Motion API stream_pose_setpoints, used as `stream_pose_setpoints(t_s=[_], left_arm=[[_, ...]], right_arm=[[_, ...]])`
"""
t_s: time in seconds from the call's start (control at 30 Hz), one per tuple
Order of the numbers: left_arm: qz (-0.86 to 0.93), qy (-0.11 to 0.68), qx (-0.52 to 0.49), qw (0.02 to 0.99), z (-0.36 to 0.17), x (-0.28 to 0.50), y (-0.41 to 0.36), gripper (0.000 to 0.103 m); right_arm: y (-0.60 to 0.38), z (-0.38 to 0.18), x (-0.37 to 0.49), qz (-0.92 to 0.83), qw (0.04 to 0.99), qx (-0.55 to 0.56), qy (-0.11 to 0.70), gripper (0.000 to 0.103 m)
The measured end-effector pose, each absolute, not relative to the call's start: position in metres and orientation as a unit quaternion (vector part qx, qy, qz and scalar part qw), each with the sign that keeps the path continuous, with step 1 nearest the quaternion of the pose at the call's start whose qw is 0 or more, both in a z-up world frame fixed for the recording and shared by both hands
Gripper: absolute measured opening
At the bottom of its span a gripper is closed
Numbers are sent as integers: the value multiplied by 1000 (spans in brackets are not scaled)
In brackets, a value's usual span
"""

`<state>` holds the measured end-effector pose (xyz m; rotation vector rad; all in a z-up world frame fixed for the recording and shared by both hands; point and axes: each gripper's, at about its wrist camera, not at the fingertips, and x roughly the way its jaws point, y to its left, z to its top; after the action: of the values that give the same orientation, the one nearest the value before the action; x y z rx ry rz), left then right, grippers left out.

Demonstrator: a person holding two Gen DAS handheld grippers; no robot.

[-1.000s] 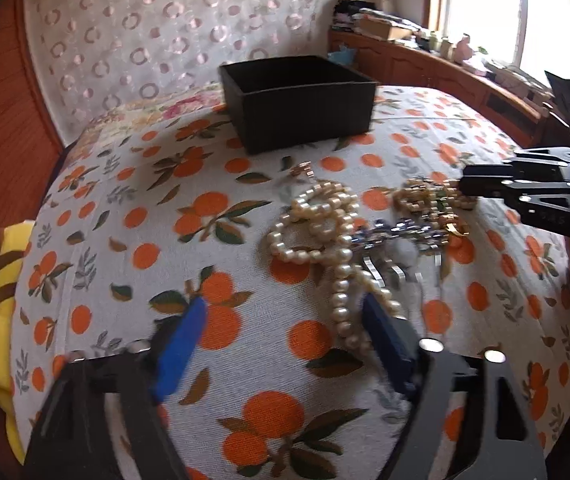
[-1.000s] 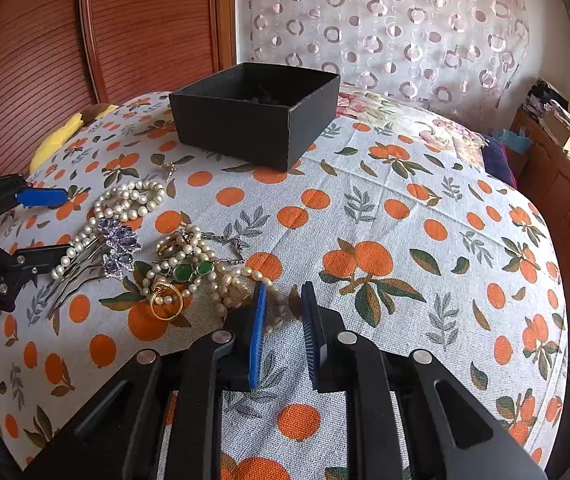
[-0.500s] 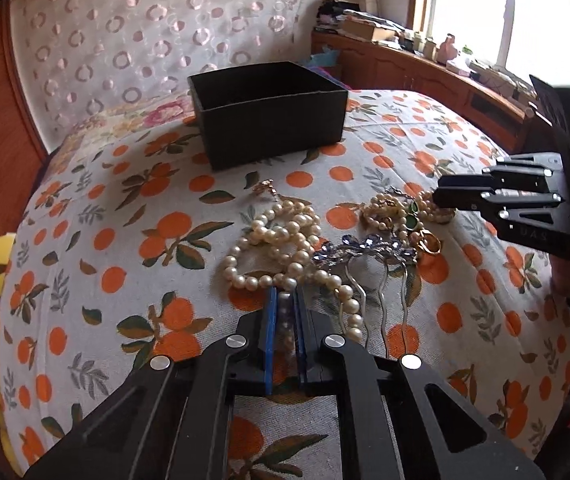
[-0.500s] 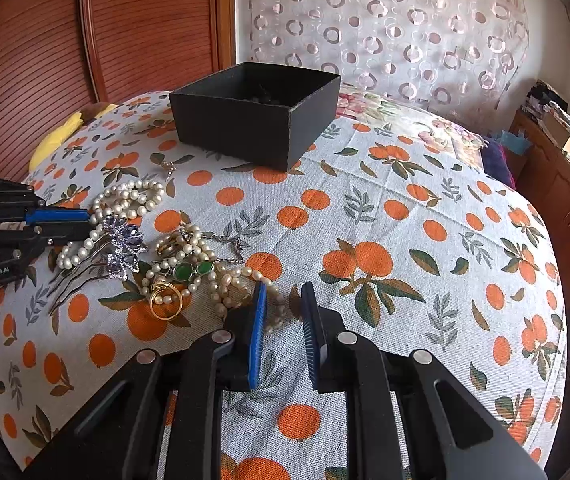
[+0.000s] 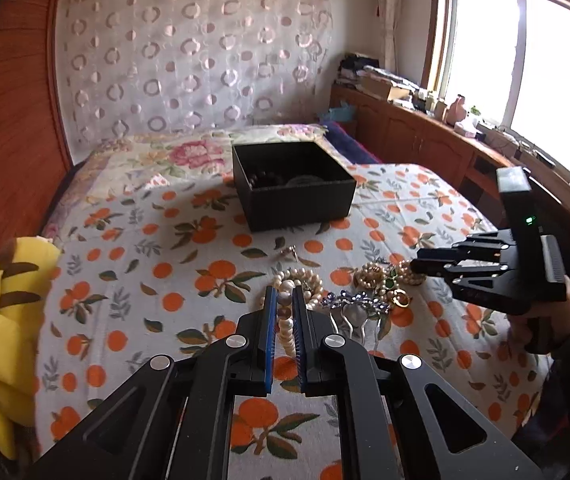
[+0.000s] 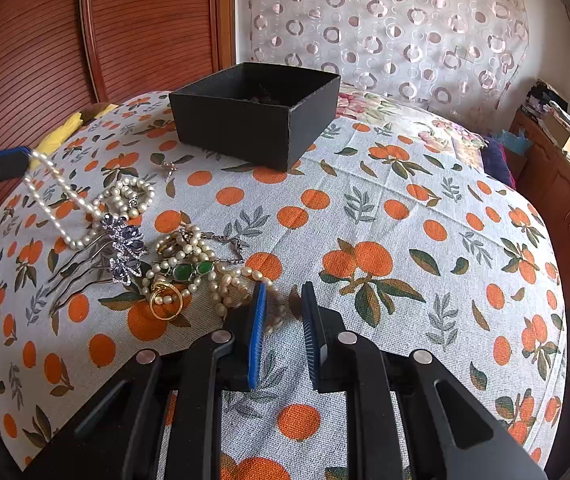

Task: Organize jewelry
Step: 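Close the left tool on the white pearl necklace, then lift the pearl necklace with the left tool while the right tool grasps the gold bead chain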

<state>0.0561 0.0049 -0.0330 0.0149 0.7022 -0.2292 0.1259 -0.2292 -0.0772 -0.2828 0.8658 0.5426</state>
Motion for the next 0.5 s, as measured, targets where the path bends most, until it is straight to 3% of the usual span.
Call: stream_pose_setpoints(t_s=[0.5], left_arm=[[-109, 295, 7, 949, 10, 36, 15, 7]], right_arm=[[-229, -77, 126, 261, 862, -129, 415, 21]])
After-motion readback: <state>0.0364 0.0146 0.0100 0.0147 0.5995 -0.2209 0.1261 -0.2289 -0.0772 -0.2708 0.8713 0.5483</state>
